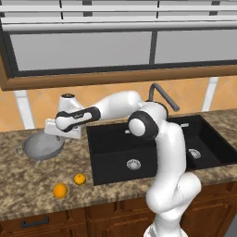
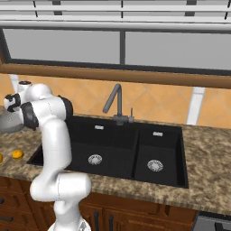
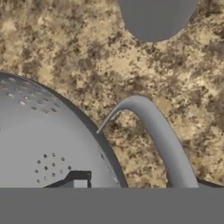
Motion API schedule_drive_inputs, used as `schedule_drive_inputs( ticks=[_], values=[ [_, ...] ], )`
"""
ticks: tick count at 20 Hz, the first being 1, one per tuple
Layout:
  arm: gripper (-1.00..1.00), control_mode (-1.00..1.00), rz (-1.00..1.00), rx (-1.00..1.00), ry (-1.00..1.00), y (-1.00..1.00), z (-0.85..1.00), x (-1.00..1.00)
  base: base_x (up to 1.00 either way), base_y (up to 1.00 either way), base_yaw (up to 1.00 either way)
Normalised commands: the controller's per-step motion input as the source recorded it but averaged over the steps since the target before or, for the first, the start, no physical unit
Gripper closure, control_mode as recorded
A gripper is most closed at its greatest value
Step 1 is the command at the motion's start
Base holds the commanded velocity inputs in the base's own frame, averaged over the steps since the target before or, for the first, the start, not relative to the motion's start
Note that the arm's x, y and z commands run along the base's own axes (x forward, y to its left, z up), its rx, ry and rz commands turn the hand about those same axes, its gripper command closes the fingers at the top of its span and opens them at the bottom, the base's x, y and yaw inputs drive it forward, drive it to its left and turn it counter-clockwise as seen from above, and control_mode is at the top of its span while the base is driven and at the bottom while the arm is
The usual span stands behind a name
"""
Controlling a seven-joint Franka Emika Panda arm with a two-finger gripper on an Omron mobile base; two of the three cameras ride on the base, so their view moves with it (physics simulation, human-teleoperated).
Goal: Put the colander in the sink, put the orange, tangerine in the colander, and turn on the sink faucet and pour water over the colander.
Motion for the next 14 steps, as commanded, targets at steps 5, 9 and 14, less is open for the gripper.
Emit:
schedule_drive_inputs(
  ticks=[5,9,14],
  values=[
    [1.00,-1.00,-0.01,0.00,-0.12,-0.11,0.08,-0.42,0.00,0.00,0.00],
    [1.00,-1.00,-0.05,0.00,-0.25,-0.49,0.17,-0.96,0.00,0.00,0.00],
    [1.00,-1.00,-0.15,0.01,-0.32,-0.84,0.39,-0.89,0.00,0.00,0.00]
  ],
)
